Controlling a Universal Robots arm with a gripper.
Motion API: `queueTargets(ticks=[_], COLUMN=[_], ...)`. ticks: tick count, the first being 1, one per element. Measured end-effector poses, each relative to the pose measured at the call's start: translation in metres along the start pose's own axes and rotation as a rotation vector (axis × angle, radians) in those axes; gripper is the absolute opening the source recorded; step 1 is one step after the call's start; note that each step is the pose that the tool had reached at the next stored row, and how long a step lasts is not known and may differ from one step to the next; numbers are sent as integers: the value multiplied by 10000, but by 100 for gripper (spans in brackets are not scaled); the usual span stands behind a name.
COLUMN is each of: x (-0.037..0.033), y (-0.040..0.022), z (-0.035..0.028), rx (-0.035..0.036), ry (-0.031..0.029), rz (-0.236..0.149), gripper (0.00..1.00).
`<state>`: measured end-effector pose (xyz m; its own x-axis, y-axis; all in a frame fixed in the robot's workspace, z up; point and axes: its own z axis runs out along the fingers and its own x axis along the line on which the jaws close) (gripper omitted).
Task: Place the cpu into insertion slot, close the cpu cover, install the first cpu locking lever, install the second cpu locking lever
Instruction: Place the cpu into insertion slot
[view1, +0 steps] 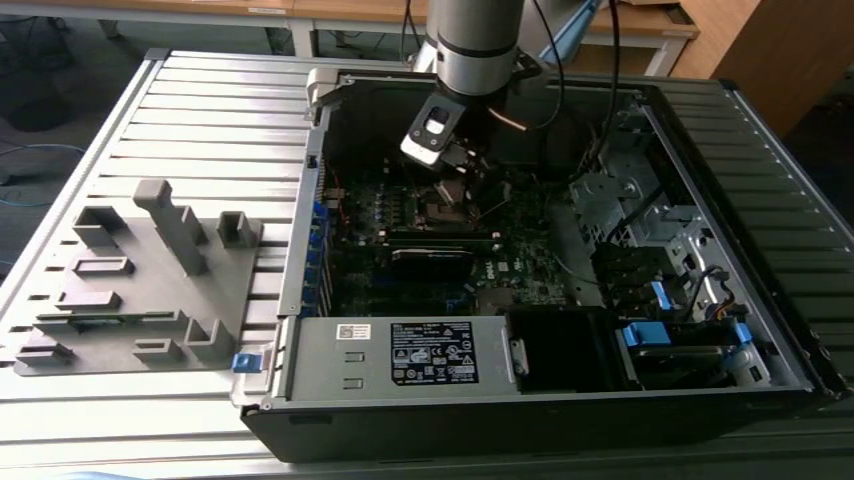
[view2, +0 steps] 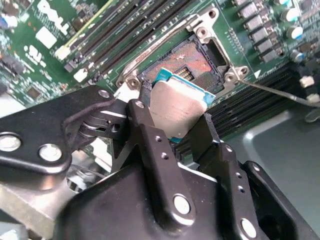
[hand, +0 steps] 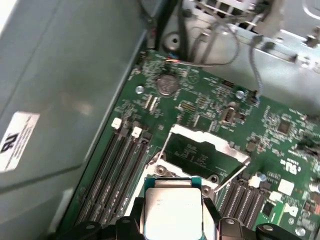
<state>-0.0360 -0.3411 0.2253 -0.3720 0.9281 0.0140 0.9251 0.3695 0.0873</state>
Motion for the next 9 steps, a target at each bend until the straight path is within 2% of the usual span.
queueTargets(ticks=[9], x=[0], y=[-1], z=[11], rx=[-22], ry=[-144], rz=[1639], gripper=[54])
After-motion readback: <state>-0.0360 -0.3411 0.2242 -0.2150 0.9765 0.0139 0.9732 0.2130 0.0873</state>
